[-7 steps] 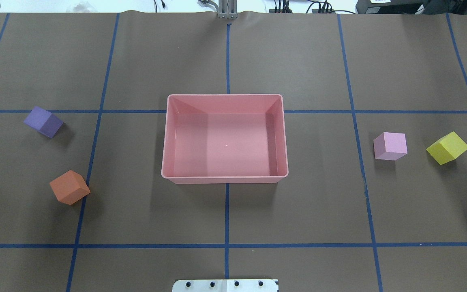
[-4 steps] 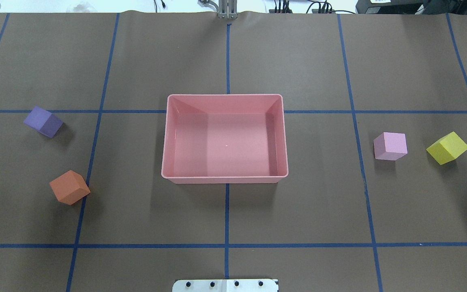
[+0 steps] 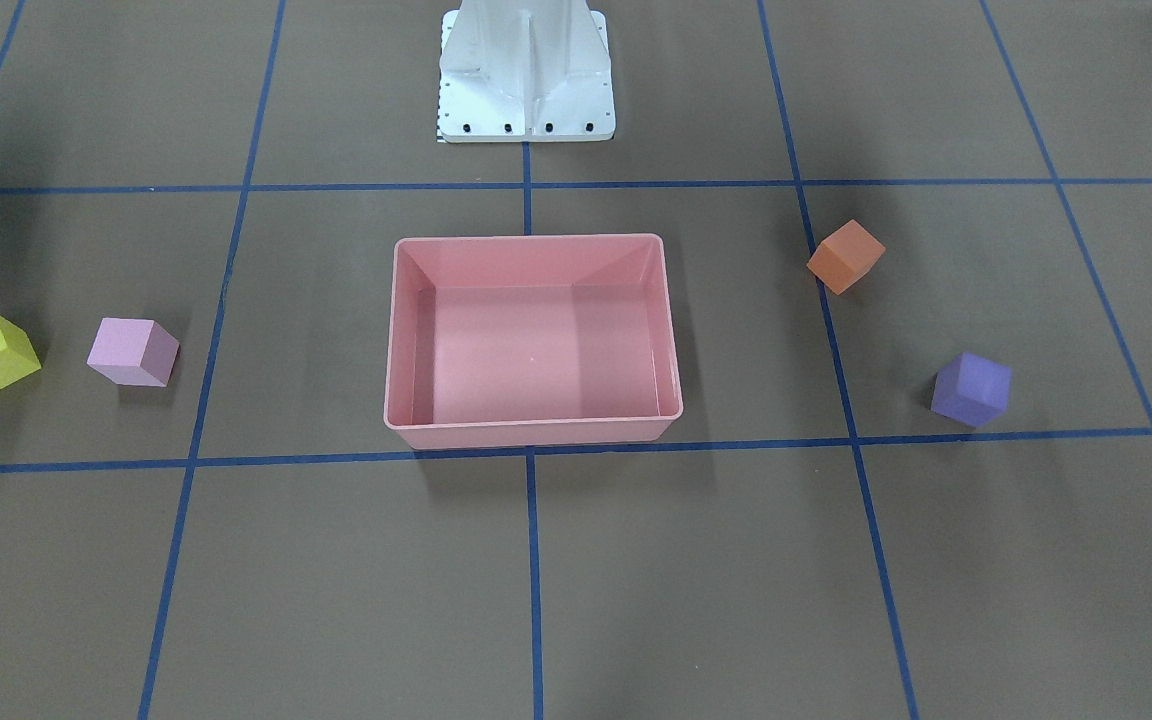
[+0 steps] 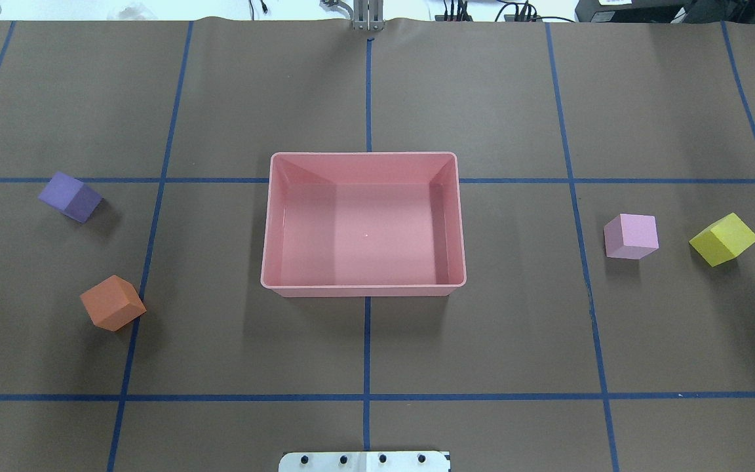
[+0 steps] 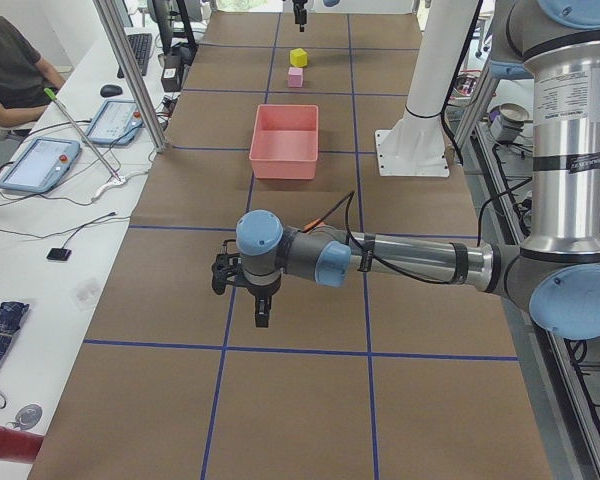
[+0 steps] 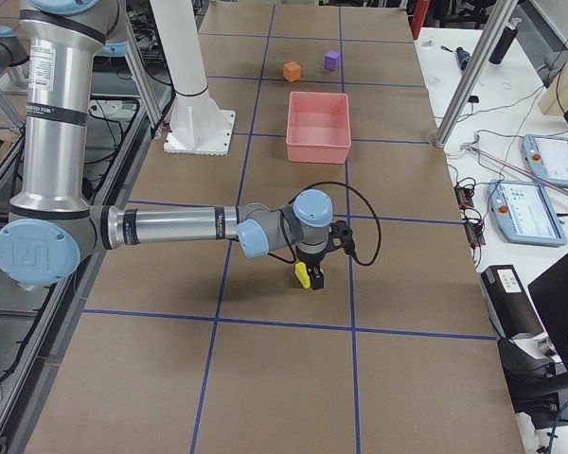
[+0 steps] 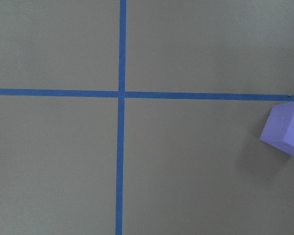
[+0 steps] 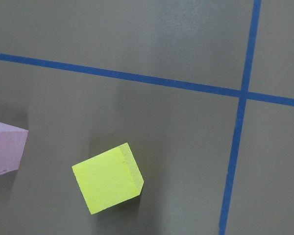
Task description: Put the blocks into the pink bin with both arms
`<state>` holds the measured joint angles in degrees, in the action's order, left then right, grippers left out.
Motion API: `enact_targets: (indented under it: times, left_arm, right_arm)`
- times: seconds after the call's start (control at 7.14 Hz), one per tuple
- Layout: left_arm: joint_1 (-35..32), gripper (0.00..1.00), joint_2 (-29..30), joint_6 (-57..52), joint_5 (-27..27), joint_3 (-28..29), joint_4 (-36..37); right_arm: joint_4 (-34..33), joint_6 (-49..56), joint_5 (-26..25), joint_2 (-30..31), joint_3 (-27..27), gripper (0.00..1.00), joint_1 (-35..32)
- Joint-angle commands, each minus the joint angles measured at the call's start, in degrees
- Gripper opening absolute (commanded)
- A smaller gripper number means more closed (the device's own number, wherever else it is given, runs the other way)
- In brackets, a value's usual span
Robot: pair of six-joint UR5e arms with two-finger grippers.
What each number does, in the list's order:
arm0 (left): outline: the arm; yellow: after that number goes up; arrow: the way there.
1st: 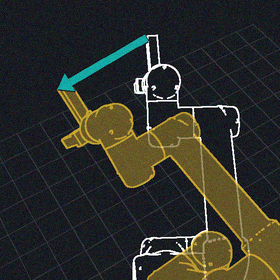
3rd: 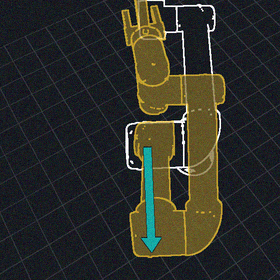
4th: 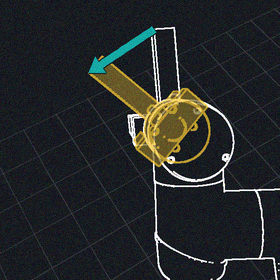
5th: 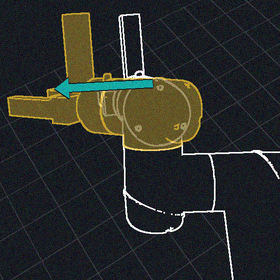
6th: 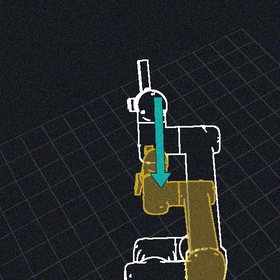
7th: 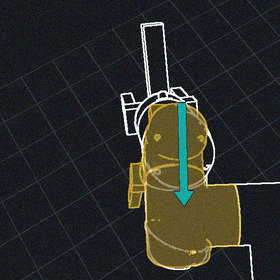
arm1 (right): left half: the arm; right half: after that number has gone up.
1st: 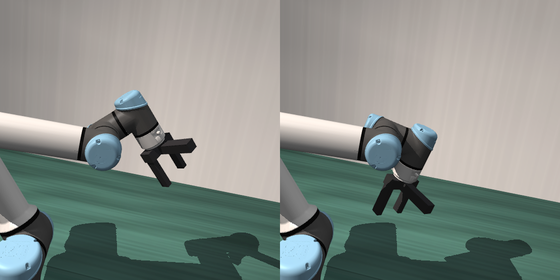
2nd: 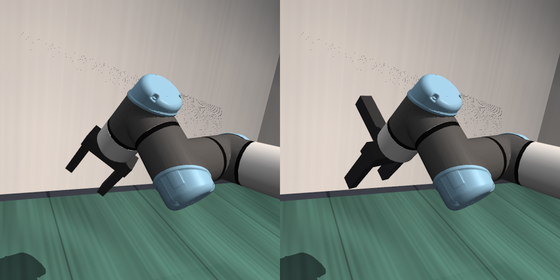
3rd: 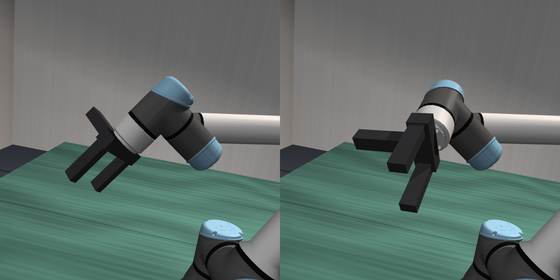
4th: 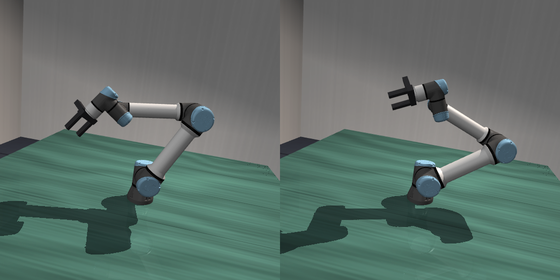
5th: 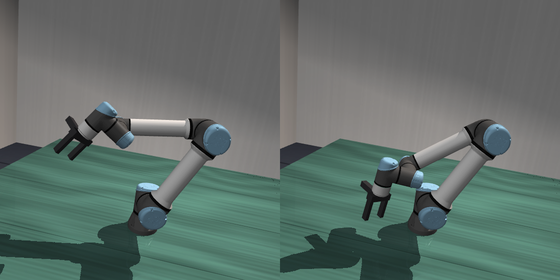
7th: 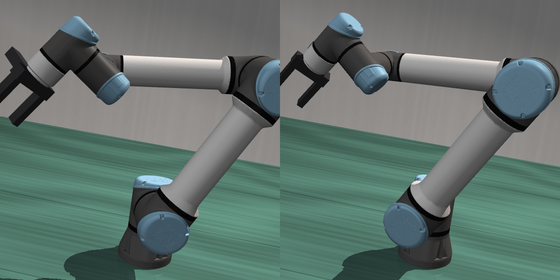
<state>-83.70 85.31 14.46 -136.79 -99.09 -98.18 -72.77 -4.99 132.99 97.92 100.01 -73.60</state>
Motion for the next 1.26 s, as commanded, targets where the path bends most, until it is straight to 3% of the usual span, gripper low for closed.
enact_targets:
  times: [0.0, 0.28, 0.7, 1.12]
  left_arm:
    - [0.0, 1.0, 0.5, 0.0, -0.1, 0.8, -0.1]
    - [0.0, 1.0, 0.5, 0.0, -0.1, 0.8, -0.1]
    - [0.0, 1.0, 0.4, 0.0, -0.1, 1.3, 0.0]
    - [0.0, 1.0, 0.5, 0.0, -0.1, 1.5, -0.1]
  right_arm:
    - [0.7, 5.9, -2.6, 0.2, -0.1, 0.96, 2.8]
    - [1.2, 6.7, -3.4, -0.6, -1.9, 0.94, 6.6]
    - [1.2, 6.2, -1.6, -1.5, -2.3, 0.98, 7.3]
    - [1.2, 6.7, -2.4, -6.1, -6.9, 0.98, 10.6]
